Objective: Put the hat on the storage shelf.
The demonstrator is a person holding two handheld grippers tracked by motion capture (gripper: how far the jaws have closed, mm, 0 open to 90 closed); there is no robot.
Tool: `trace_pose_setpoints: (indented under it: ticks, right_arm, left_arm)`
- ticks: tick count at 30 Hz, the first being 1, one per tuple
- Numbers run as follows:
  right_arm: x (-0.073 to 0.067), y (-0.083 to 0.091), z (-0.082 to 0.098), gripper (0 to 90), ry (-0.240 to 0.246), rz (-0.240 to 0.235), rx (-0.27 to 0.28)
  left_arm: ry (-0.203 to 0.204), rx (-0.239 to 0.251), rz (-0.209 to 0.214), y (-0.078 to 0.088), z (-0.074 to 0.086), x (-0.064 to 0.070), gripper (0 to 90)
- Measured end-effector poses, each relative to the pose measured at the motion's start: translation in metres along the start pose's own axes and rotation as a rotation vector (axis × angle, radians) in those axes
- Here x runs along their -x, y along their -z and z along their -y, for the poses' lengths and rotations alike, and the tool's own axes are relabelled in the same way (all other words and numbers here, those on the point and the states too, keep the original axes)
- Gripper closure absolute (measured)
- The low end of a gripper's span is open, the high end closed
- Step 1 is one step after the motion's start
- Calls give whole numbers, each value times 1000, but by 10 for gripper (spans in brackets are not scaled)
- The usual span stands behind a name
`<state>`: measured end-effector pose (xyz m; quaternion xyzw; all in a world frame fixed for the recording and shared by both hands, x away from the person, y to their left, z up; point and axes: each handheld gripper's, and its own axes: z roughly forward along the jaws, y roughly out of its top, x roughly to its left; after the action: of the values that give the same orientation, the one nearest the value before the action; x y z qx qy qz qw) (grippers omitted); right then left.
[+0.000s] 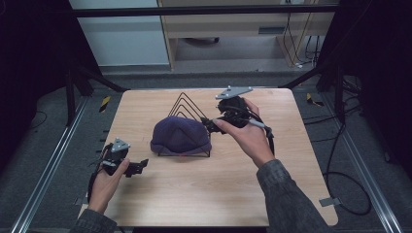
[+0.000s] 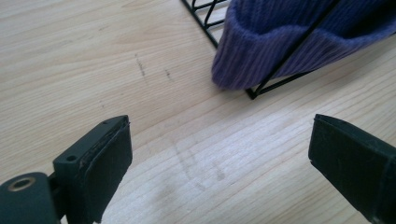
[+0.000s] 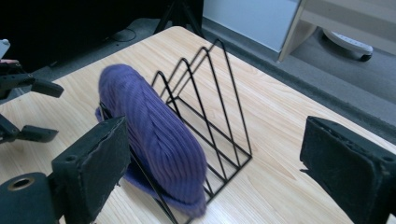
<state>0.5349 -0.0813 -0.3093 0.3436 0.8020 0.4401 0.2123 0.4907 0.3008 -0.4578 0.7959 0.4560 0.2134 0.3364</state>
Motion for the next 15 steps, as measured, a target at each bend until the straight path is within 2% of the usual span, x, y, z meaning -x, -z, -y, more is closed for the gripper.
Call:
trace_pose_setpoints:
  ticks: [8,15]
  right_arm:
    - [19,28,23,70,-37,17,18]
    - [27,40,45,89,-53,31,13]
  left_arm:
    - [31,-15,-28,-1,6,-9,54]
    - [16,-47,-34,-3,9,-11,54]
